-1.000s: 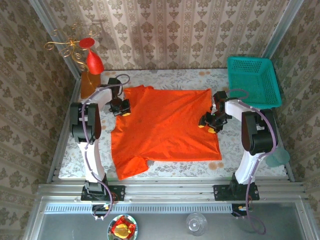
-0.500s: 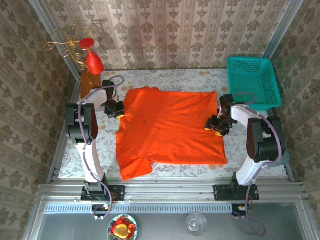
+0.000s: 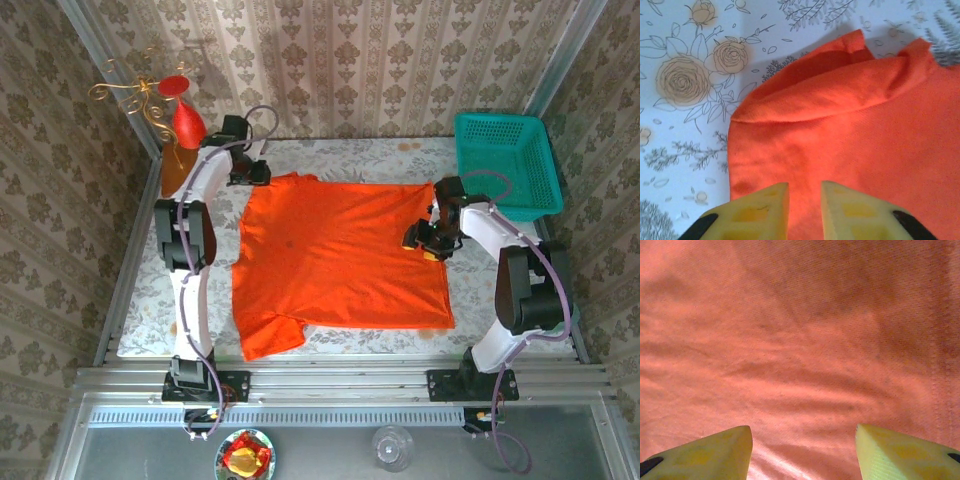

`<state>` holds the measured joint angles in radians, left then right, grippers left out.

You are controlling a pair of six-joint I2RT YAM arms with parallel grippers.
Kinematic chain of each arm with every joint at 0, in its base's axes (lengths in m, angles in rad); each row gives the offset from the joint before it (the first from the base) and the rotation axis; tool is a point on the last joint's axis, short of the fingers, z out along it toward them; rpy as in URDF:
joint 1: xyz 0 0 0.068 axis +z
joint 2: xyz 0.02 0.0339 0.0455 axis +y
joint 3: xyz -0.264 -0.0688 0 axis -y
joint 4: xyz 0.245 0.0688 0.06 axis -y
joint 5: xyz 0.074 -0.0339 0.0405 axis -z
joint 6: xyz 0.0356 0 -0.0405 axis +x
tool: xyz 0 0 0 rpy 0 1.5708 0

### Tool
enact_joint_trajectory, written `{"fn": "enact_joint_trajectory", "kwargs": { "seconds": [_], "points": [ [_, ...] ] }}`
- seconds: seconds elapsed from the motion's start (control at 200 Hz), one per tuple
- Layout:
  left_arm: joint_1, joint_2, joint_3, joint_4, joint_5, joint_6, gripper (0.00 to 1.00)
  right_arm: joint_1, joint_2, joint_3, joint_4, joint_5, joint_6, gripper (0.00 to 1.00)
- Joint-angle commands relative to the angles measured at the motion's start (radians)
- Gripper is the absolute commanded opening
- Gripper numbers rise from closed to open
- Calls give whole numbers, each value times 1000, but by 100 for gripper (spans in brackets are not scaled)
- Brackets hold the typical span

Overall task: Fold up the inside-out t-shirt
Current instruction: Smooth out the T-shirt at the center of the table.

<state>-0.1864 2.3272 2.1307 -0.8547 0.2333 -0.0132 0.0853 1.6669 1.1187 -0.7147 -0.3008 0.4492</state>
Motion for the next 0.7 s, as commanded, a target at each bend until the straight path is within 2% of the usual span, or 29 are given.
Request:
{"fn": "enact_joint_trajectory", "kwargs": {
  "seconds": [0.0, 0.185, 0.365, 0.575, 0.695],
  "points": [
    [27, 87, 110, -92, 0, 74, 29, 28, -38, 42, -71, -4, 5, 58],
    [59, 200, 262, -105, 65, 73, 42, 82, -40, 58, -91, 24, 23, 58],
    [82, 276, 337, -118, 183, 61, 46, 132, -35, 71, -108, 43, 37, 58],
    [87, 311, 344, -100, 293, 50, 45, 152, -35, 107, -141, 69, 41, 58],
    [87, 316, 344, -83, 325, 45, 39, 158, -38, 121, -156, 78, 41, 58]
  ]
}}
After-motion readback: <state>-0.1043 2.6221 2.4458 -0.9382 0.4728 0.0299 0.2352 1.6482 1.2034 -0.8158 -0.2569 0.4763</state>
